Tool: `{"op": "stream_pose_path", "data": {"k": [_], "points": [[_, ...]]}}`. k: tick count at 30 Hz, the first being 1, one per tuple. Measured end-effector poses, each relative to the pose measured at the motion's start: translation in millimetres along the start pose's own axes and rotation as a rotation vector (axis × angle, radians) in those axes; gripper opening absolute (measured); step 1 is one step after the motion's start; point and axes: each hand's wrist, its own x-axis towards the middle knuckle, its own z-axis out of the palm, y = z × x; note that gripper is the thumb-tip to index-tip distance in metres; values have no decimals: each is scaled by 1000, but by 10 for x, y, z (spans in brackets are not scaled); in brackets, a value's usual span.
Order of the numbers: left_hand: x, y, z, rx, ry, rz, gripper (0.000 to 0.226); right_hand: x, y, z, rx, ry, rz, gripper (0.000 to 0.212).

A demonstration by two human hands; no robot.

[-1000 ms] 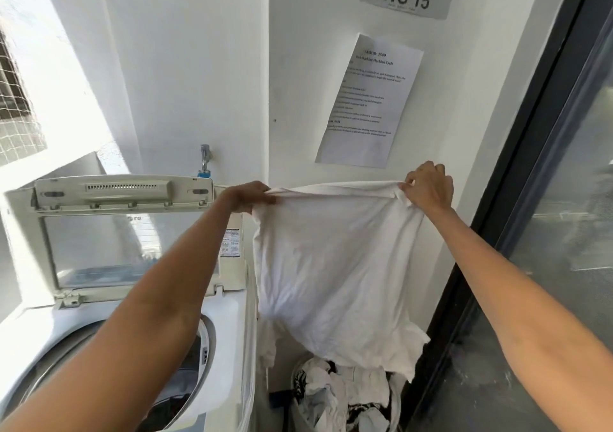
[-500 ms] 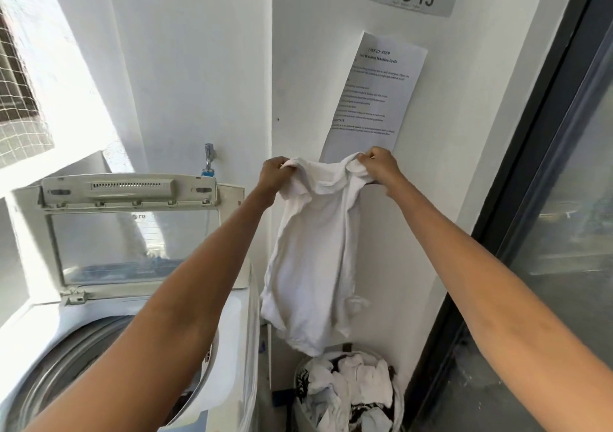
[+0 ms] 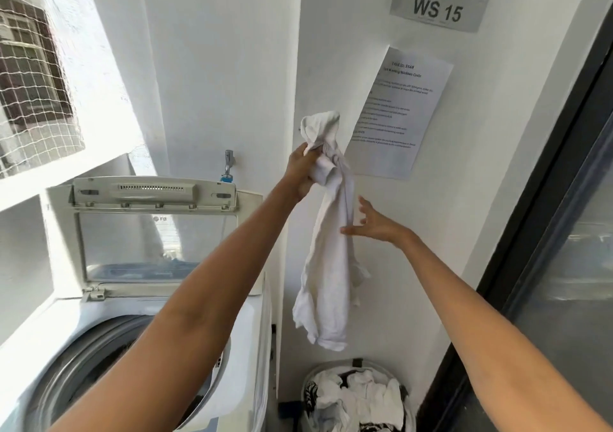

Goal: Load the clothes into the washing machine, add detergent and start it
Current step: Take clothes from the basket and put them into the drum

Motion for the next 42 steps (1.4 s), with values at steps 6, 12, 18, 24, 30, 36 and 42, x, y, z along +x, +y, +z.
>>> {"op": "stream_pose_path", "data": {"k": [6, 12, 18, 24, 30, 36, 42], "points": [[3, 315, -37, 74, 191, 35, 13, 174, 6, 616, 163, 271, 71, 69], [-296, 288, -1064, 499, 463, -82, 23, 288, -447, 286, 164, 121, -71, 52], [-972, -30, -2123, 269, 427, -529, 28, 342, -1272, 581, 230, -179, -280, 48], [-1461, 161, -2877, 181, 617, -503, 29, 472, -1915, 1466, 284, -60, -405, 33], [-2050, 380, -3574, 219, 851, -388, 28, 481, -2135, 2208, 84, -165, -415, 34], [-2616, -87, -4113, 504, 1046, -477, 40, 651, -1768, 3273, -179, -330, -376, 26], [-2702, -634, -4401, 760, 1078, -572, 37, 828, -827, 4478, -351, -425, -183, 14]]}}
